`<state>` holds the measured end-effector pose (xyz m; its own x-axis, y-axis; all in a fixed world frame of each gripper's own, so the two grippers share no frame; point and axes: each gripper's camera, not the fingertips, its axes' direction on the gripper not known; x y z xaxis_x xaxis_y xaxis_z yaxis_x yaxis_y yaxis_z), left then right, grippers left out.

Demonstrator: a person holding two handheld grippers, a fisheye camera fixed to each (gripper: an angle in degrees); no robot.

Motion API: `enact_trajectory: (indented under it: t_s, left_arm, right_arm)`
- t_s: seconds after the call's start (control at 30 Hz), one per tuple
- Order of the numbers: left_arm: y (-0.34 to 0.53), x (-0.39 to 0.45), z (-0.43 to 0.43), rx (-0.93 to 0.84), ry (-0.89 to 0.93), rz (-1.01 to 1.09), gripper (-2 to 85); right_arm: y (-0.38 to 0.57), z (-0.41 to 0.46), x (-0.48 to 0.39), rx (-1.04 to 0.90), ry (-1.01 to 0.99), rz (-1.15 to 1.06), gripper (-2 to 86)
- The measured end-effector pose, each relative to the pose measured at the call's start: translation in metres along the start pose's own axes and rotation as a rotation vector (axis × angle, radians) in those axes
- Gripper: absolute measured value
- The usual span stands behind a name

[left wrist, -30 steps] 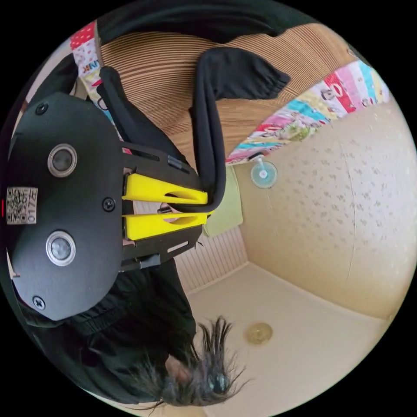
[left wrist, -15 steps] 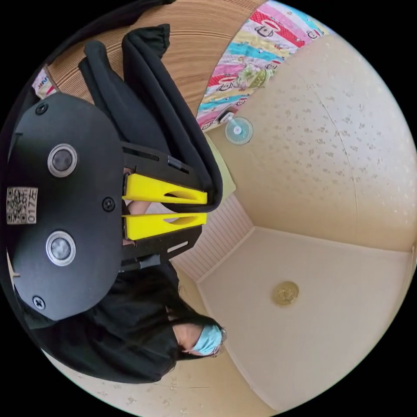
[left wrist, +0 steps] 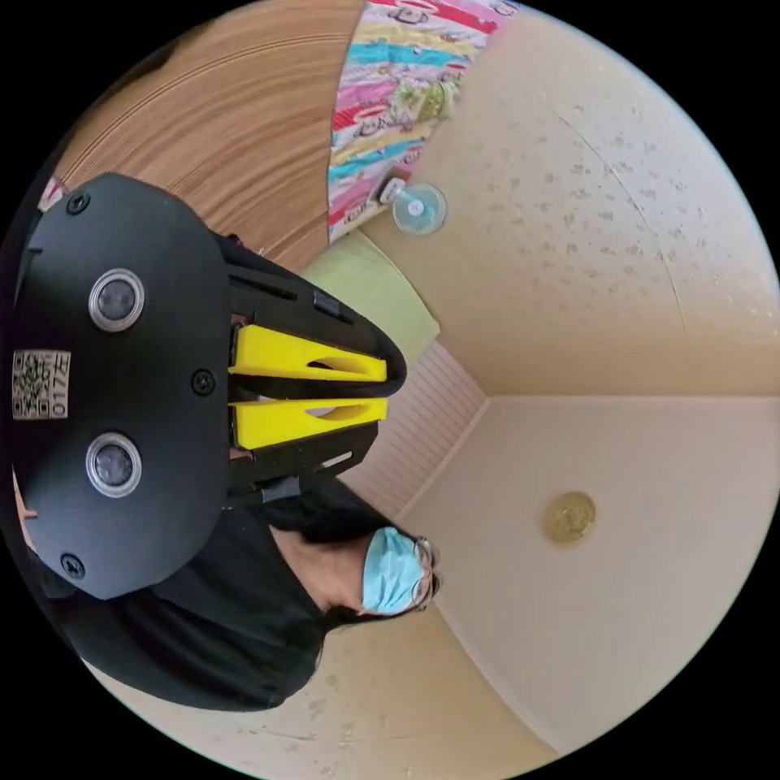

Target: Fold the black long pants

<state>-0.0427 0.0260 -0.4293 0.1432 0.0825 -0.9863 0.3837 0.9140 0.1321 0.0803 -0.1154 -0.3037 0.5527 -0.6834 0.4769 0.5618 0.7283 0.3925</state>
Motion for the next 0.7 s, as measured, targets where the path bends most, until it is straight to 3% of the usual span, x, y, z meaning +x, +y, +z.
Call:
enact_trajectory:
  t_s: [0.2, 0.43, 0.7]
  left_arm:
    - [-0.03, -0.16, 0.044, -0.033, -0.25, -0.321, 3.8]
    - [-0.056, -0.304, 0.098, -0.12, -0.468, -0.514, 3.9]
    - [0.032, -0.374, 0.141, -0.118, -0.466, -0.71, 4.3]
  right_arm:
    - [0.0, 0.044, 0.172, -0.173, 0.232, 0.344, 1.0]
    - [0.006, 0.105, 0.302, -0.365, 0.497, 0.478, 0.6]
    - [0.129, 0.105, 0.342, -0.302, 0.443, 0.621, 1.2]
